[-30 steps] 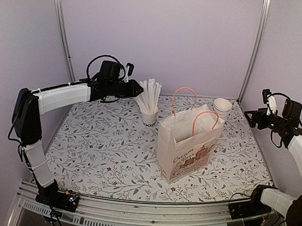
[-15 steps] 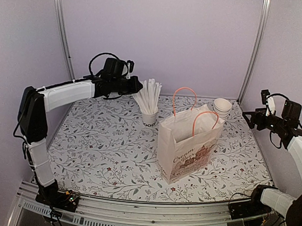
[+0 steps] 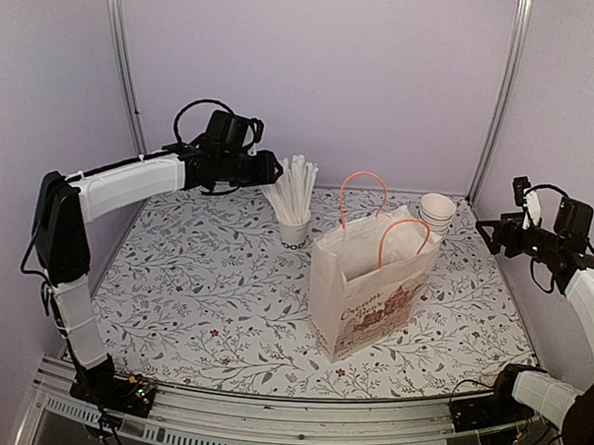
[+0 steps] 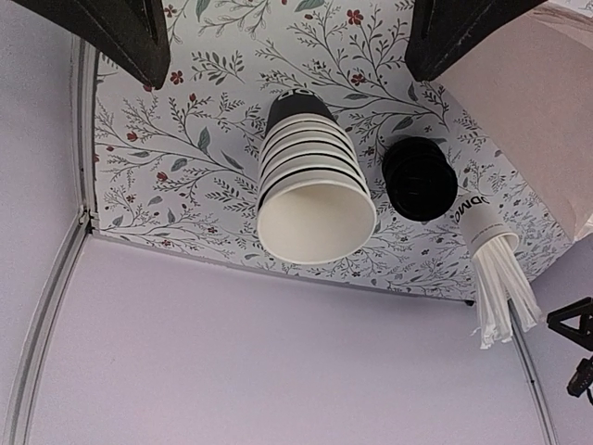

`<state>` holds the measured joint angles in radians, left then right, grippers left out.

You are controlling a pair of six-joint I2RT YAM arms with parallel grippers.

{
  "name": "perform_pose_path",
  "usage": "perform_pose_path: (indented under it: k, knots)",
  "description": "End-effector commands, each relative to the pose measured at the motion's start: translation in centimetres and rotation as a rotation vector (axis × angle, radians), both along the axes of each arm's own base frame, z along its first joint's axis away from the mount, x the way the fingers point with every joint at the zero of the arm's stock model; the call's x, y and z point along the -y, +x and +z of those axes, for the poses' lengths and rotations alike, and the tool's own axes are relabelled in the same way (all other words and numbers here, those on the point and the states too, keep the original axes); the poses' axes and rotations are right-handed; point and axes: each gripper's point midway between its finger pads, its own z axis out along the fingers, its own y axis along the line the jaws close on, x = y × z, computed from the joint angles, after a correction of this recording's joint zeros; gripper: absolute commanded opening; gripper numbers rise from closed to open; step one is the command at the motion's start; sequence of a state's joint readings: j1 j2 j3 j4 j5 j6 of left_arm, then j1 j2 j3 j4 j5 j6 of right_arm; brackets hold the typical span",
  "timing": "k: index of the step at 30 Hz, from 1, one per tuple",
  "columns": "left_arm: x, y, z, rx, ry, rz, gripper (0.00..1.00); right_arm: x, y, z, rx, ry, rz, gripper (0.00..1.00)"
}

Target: Pack the takeout coffee

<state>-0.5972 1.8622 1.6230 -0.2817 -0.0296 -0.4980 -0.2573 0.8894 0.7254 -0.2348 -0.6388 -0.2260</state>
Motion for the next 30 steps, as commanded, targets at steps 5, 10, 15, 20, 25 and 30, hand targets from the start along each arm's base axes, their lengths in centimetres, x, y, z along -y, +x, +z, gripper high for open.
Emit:
perform_pose_path:
  k: [5,10,15,20,25,30]
  knots:
    - [-1.1,1.0,1.2,0.033,0.006,0.055,0.42,-0.2,-0.3,0.2,0.028,-0.014,0.015,0.92]
    - [0.0,1.4,0.1,0.000,-0.022,0.005,0.31,-0.2,-0.2,0.2,0.028,-0.015,0.016,0.92]
    - [0.5,1.4,-0.6,-0.012,-0.033,-0.016,0.21,-0.2,-0.3,0.3,0.031,-0.016,0.017,0.92]
    - [0.4,1.4,-0.6,-0.006,-0.019,-0.008,0.14,-0.2,-0.3,0.3,0.033,-0.019,0.015,0.92]
    - [0.3,1.3,-0.5,0.001,-0.009,-0.015,0.04,-0.2,-0.3,0.4,0.035,-0.019,0.014,0.92]
    - [0.0,0.6,1.7,0.041,0.000,-0.016,0.00,-0.2,-0.3,0.3,0.035,-0.018,0.013,0.92]
